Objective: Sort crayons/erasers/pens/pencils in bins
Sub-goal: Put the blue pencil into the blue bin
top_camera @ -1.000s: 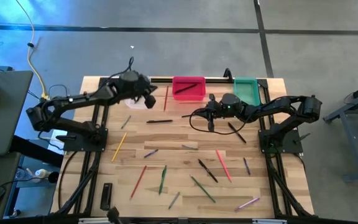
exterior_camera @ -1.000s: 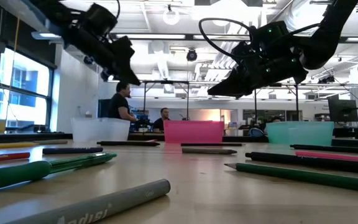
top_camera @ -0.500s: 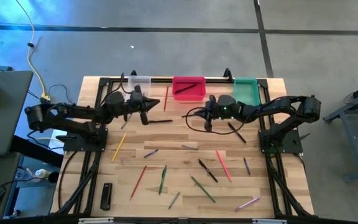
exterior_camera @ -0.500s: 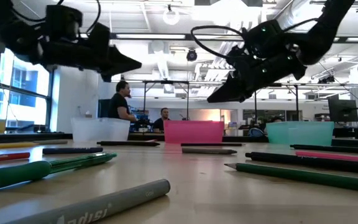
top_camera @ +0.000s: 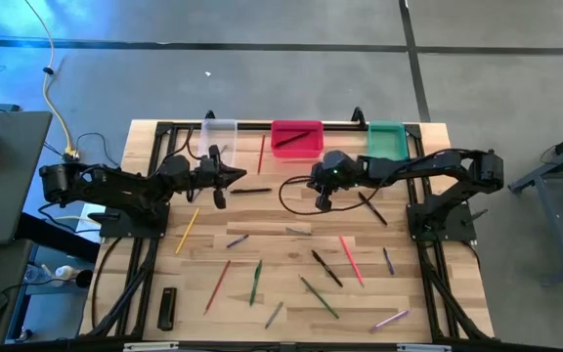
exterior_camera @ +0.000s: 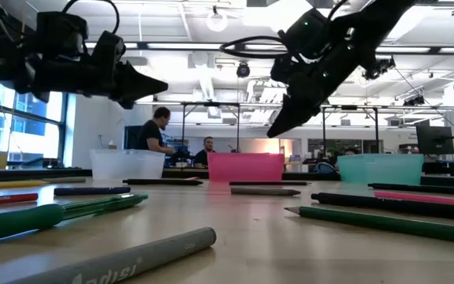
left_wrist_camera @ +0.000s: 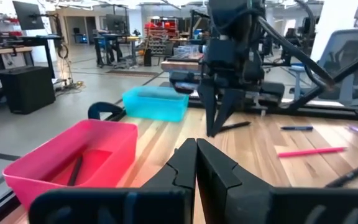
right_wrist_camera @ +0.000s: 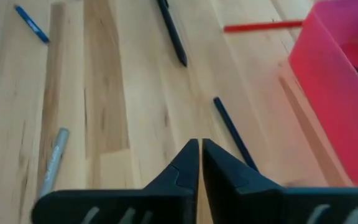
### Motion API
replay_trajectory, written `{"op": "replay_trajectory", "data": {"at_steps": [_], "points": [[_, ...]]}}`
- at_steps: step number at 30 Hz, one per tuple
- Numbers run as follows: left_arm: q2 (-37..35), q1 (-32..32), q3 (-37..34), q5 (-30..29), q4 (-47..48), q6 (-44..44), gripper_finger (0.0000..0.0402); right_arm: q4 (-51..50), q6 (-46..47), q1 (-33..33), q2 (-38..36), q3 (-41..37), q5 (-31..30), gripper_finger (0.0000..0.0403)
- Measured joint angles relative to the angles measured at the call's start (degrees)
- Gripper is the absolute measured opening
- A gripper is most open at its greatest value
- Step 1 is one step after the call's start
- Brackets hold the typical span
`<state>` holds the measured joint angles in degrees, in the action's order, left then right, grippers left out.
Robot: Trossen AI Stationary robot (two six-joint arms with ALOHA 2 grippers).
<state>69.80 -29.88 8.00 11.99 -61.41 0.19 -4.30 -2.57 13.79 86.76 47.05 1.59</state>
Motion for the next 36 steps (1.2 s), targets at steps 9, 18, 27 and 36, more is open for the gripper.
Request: {"op": "replay_trajectory", "data": {"at_steps": [9,18,27,36], "points": [[0.0,0.0,-0.8,-0.1,-0.2,0.0,0.0,-17.6,-7.3,4.0,3.5,9.5,-0.1,0.0103],[0.0,0.0,-0.8,-0.4,-0.6,0.0,0.0,-26.5,-16.2,6.5,15.9,19.9,0.1,0.0114],[0.0,0.0,-0.8,-0.4,-0.2,0.9,0.0,-33.6,-19.7,8.0,24.8,26.9,-3.1,0.0114],[0.0,0.0,-0.8,-0.4,0.0,1.0,0.0,-34.6,-21.1,8.1,27.8,27.5,-4.6,0.0104]]}}
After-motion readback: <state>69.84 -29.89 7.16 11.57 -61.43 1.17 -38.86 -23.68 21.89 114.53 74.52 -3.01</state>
